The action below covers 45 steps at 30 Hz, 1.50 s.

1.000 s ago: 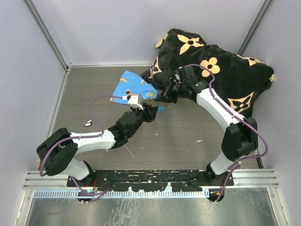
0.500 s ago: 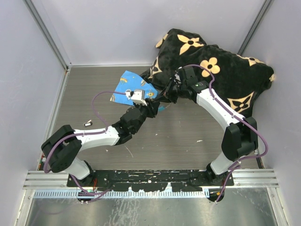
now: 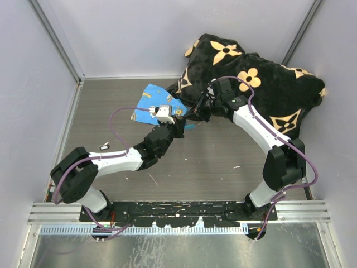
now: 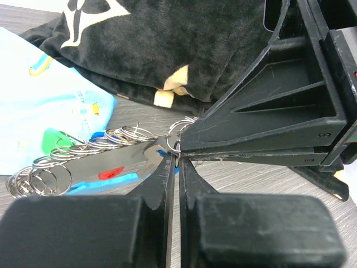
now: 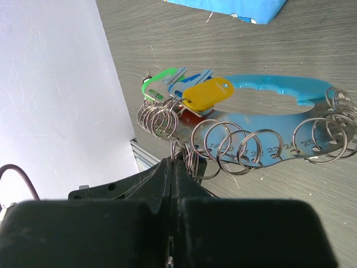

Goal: Remove the keys from the keyring
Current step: Remove the key from the keyring.

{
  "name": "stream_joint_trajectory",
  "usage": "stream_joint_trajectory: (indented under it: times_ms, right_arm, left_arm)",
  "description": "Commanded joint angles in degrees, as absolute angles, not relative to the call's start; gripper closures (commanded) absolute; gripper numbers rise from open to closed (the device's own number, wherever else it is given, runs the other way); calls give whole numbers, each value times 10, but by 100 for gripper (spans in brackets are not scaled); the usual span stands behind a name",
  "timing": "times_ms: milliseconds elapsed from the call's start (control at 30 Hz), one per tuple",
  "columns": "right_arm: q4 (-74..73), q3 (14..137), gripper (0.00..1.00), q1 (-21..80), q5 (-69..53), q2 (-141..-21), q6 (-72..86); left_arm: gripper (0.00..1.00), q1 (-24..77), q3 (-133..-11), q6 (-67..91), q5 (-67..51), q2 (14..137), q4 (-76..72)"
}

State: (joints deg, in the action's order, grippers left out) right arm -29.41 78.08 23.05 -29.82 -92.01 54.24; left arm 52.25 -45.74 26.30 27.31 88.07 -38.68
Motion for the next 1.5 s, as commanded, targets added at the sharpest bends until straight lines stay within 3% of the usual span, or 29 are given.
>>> stream_joint_trajectory:
  times_ms: [0, 1033, 1467]
  right_arm:
    - [-263, 786, 99, 232, -321, -904, 550]
    - [-263, 769, 99, 222, -317, -902, 530]
    - [-241, 751, 99, 210, -292, -902, 473]
  left_arm:
    - [100, 515, -490, 258, 294, 884, -406]
    - [100, 494, -444, 232, 303, 852, -376]
    - [100, 494, -401, 265, 142, 772, -364]
